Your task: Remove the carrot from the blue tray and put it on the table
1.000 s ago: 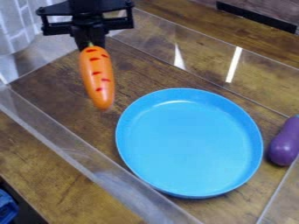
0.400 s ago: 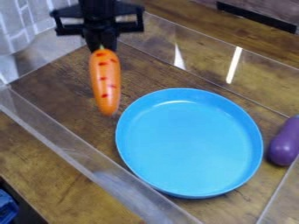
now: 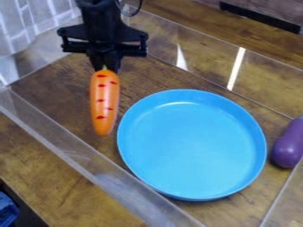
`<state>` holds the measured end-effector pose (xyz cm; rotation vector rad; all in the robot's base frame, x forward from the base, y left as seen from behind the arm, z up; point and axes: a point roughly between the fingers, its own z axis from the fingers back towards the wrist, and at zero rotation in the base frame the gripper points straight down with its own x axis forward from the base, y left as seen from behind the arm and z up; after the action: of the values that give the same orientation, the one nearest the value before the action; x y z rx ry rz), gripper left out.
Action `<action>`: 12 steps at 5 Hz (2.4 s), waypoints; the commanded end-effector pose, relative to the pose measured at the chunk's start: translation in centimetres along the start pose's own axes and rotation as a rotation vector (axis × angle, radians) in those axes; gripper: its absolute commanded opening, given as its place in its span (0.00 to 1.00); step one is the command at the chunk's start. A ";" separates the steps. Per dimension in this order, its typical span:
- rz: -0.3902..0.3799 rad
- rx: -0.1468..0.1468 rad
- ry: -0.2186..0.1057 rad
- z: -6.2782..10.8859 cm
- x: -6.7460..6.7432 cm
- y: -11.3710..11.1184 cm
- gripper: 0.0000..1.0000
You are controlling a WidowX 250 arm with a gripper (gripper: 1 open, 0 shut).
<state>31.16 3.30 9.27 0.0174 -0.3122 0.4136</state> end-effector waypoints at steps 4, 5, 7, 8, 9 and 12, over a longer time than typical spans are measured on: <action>-0.039 0.049 -0.171 1.4 2.3 -2.0 0.00; -0.080 0.061 -0.194 2.0 2.9 -2.5 0.00; -0.142 0.108 -0.164 1.2 2.7 -0.5 0.00; -0.156 0.137 -0.142 0.3 1.4 -0.1 0.00; -0.158 0.153 -0.128 -0.9 0.0 0.5 0.00; -0.181 0.243 -0.130 -4.5 0.7 3.3 0.00</action>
<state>31.55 6.42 4.15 0.3041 -0.3556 0.2575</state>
